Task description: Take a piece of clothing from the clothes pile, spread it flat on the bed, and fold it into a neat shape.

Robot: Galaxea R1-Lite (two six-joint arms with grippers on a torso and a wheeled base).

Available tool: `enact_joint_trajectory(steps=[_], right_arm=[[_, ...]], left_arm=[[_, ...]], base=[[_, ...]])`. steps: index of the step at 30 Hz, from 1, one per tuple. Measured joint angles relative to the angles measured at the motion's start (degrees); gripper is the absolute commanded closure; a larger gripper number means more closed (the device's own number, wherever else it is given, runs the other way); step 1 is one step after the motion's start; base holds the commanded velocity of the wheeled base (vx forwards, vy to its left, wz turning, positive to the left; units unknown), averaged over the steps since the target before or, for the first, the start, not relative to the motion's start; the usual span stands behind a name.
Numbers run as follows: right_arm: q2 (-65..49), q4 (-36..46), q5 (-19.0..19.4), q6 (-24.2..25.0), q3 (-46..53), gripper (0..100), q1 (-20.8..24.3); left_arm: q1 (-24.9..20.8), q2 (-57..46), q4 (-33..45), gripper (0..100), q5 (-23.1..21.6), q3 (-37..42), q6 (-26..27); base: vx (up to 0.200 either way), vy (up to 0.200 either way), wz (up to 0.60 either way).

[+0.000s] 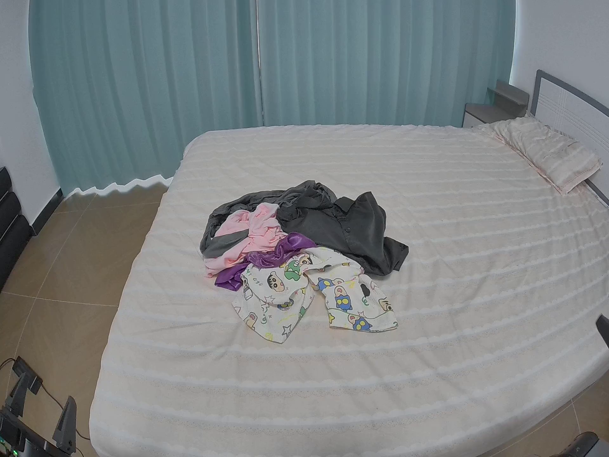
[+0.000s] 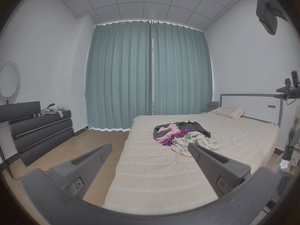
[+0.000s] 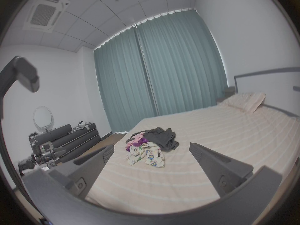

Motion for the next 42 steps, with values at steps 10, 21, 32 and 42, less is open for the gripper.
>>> enact_joint_trajectory(steps=[10,21,32,42], right_arm=[[27.2,-10.4,-0.3,9.3,-3.6,0,3.7],[59.0,-27.5,-6.0,21.1,-8.6,0,9.8],[89.3,-40.1,-12.5,28.3,-18.3,0,14.3],[106.1,-48.4,-17.2,22.9,-25.1,0,15.3]], left_arm=[[0.0,0.0,0.0,0,0.0,0.0,0.0],[0.0,0.0,0.0,0,0.0,0.0,0.0],[0.0,0.0,0.0,0,0.0,0.0,0.0],[0.0,0.0,0.0,0,0.0,0.0,0.0]], base=[[0.0,0.0,0.0],[0.0,0.0,0.0],[0.0,0.0,0.0],[0.0,0.0,0.0]])
